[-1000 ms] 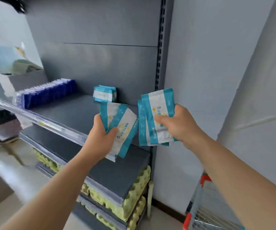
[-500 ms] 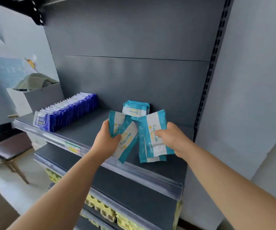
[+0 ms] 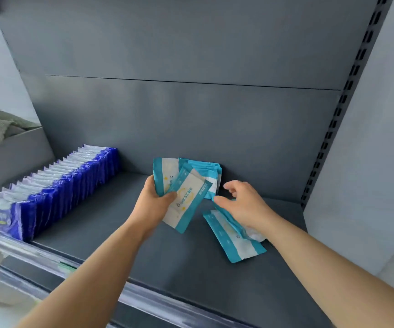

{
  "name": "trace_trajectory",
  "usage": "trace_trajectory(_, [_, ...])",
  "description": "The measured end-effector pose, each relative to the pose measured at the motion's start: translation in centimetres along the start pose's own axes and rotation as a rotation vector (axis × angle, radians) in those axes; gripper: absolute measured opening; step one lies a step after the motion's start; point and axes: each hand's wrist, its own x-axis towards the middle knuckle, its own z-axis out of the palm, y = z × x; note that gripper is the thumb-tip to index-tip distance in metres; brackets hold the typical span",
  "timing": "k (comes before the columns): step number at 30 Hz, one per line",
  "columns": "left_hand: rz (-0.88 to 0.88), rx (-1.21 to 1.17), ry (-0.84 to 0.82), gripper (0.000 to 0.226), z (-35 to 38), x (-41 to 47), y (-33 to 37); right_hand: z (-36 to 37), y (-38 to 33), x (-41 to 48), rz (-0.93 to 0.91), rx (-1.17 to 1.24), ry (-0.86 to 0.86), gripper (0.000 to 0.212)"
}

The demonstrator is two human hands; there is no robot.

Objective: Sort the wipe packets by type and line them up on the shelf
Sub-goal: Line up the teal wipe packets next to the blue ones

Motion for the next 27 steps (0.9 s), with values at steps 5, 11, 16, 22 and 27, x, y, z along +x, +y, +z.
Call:
trace_trajectory(5, [-0.056,-0.190,-0.176,0.024,-0.7,2.1,0.6,2.3,-3.4,1.8,0.041,0.357,0.024,0.017])
trace_trajectory(11, [-0.071,-0.314,-0.208,0.020,-4.4,5.9,1.5,1.7,-4.4,3.5,0.196,0.426,0.243,0.010])
trace_trajectory(16, [-0.103,-0.263,-0.343,0.019,-6.4,7.3,1.8,1.8,-5.5,3.2,0.209,0.205,0.381,0.009])
trace_trajectory(22, [0.137,0.240,-0.645,0.009,-7.5,7.5,2.0,2.6,-7.0,3.1,0.163,0.083,0.321,0.010])
trace_trajectory(27, [0.241,0.507,-0.702,0.039,-8.3,9.3,2.2,1.9,-8.1,2.4,0.100,0.168,0.138,0.005])
